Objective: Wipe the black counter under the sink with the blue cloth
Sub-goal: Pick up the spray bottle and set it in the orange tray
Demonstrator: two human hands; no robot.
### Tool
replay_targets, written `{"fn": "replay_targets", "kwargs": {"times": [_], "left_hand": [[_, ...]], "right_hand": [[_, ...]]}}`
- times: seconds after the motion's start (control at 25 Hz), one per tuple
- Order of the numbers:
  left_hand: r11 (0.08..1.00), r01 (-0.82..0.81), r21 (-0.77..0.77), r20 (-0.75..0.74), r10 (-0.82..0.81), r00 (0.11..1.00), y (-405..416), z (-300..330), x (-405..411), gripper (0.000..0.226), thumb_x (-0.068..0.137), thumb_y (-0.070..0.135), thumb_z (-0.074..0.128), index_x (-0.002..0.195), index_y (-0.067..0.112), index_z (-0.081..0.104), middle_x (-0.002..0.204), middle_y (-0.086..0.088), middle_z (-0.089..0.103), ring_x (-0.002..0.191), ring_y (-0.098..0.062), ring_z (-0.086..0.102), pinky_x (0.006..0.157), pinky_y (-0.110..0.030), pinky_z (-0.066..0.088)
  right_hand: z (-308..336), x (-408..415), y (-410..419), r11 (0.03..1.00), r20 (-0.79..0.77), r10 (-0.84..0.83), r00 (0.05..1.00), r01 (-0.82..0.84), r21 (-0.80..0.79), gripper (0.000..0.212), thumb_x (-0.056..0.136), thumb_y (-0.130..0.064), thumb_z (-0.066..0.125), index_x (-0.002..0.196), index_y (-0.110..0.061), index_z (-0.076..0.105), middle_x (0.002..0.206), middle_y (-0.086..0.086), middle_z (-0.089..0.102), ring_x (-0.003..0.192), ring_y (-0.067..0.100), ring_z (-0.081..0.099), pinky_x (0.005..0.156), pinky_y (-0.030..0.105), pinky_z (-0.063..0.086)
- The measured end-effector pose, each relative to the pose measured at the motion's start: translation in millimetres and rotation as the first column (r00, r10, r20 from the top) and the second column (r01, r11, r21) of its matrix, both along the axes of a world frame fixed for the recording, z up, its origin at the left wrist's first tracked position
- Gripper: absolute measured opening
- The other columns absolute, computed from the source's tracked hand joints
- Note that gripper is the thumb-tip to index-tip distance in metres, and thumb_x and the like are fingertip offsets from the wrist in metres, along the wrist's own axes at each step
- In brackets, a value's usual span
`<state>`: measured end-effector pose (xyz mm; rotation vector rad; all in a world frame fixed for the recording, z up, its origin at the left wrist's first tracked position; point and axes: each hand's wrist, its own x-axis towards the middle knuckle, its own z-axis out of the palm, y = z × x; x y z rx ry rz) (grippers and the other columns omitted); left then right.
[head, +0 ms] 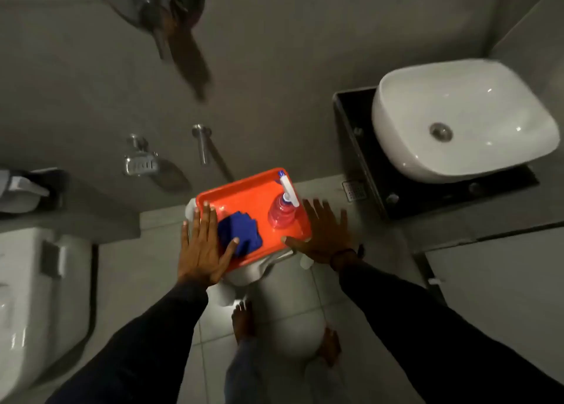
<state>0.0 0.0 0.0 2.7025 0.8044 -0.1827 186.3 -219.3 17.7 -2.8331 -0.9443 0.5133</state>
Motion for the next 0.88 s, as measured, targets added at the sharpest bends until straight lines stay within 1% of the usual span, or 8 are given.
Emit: {"fn": "replay_targets", "kwargs": {"times": [0.12, 0.2, 0.28, 0.48, 0.52, 0.64, 0.76, 0.88], "left_hand": [[0.997, -0.064, -0.045, -0.105, 0.059, 0.993, -6.7, -48.9, -18.4, 0.105, 0.088, 0.079, 0.024, 0.161, 0.011, -0.008, 0.172, -0.01, -0.009, 0.16, -0.029, -0.004, 0.129, -0.054, 0.004], [0.993, -0.091, -0.069, -0.105, 0.084, 0.991, -13.3, -73.9, -22.8, 0.111, 0.087, 0.081, 0.033, 0.16, 0.01, -0.012, 0.171, -0.012, -0.011, 0.159, -0.03, -0.005, 0.128, -0.051, 0.002], [0.992, -0.09, -0.093, -0.108, 0.079, 0.991, -16.5, -88.1, -20.0, 0.114, 0.087, 0.081, 0.037, 0.16, 0.008, -0.011, 0.171, -0.015, -0.009, 0.159, -0.032, -0.003, 0.129, -0.051, 0.003], [0.993, -0.085, -0.086, -0.115, 0.075, 0.991, -18.5, -103.0, -17.4, 0.111, 0.088, 0.079, 0.031, 0.16, 0.004, -0.005, 0.17, -0.018, -0.006, 0.159, -0.035, 0.0, 0.129, -0.053, 0.01], [0.993, -0.087, -0.085, -0.113, 0.078, 0.991, -18.4, -103.9, -17.3, 0.111, 0.087, 0.08, 0.029, 0.16, 0.005, -0.005, 0.171, -0.017, -0.006, 0.159, -0.035, 0.0, 0.129, -0.053, 0.009], [0.99, -0.102, -0.099, -0.106, 0.092, 0.99, -19.0, -103.0, -16.3, 0.111, 0.086, 0.081, 0.029, 0.161, 0.007, -0.006, 0.171, -0.016, -0.007, 0.159, -0.034, -0.001, 0.129, -0.053, 0.01], [0.989, -0.105, -0.108, -0.116, 0.093, 0.989, -19.1, -103.6, -16.1, 0.112, 0.087, 0.08, 0.033, 0.161, 0.007, -0.006, 0.171, -0.015, -0.008, 0.159, -0.034, -0.001, 0.129, -0.054, 0.01], [0.99, -0.107, -0.096, -0.108, 0.097, 0.989, -19.0, -106.0, -17.0, 0.112, 0.086, 0.081, 0.032, 0.161, 0.007, -0.006, 0.171, -0.015, -0.007, 0.159, -0.035, 0.0, 0.129, -0.054, 0.01]], "right_hand": [[-35.0, 3.1, 33.6, 0.934, -0.375, -0.216, 0.902, 0.303, 0.191, 0.1, 0.067, -0.076, 0.067, 0.15, -0.034, 0.028, 0.153, 0.002, 0.048, 0.14, 0.025, 0.048, 0.113, 0.053, 0.04], [-48.8, 9.5, 59.7, 0.718, -0.558, -0.334, 0.759, 0.589, 0.371, 0.089, 0.07, -0.054, 0.083, 0.143, -0.029, 0.039, 0.135, 0.004, 0.064, 0.125, 0.026, 0.062, 0.106, 0.045, 0.049], [-55.4, 15.6, 80.7, 0.564, -0.57, -0.362, 0.737, 0.661, 0.495, 0.077, 0.074, -0.046, 0.085, 0.138, -0.024, 0.049, 0.124, 0.001, 0.069, 0.114, 0.019, 0.066, 0.102, 0.039, 0.053], [-55.2, 32.0, 120.2, 0.381, -0.544, -0.324, 0.774, 0.633, 0.674, 0.031, 0.091, -0.029, 0.072, 0.118, -0.015, 0.07, 0.105, -0.001, 0.075, 0.097, 0.01, 0.069, 0.088, 0.019, 0.052], [-50.7, 37.0, 125.7, 0.363, -0.551, -0.317, 0.772, 0.636, 0.681, 0.023, 0.092, -0.026, 0.07, 0.108, -0.011, 0.074, 0.096, 0.008, 0.076, 0.089, 0.016, 0.07, 0.081, 0.018, 0.051], [-28.5, 51.6, 138.0, 0.434, -0.531, -0.285, 0.798, 0.601, 0.671, 0.032, 0.094, -0.023, 0.07, 0.09, 0.009, 0.071, 0.083, 0.031, 0.069, 0.071, 0.029, 0.064, 0.069, 0.028, 0.046], [6.5, 59.0, 142.6, 0.471, -0.603, -0.135, 0.786, 0.587, 0.659, 0.014, 0.092, -0.023, 0.072, 0.082, -0.015, 0.077, 0.078, 0.015, 0.074, 0.062, 0.01, 0.065, 0.058, 0.026, 0.052], [24.3, 47.0, 135.3, 0.596, -0.664, 0.074, 0.744, 0.501, 0.628, 0.008, 0.09, -0.026, 0.069, 0.087, -0.031, 0.075, 0.084, 0.014, 0.077, 0.054, 0.017, 0.065, 0.046, 0.021, 0.051]]}}
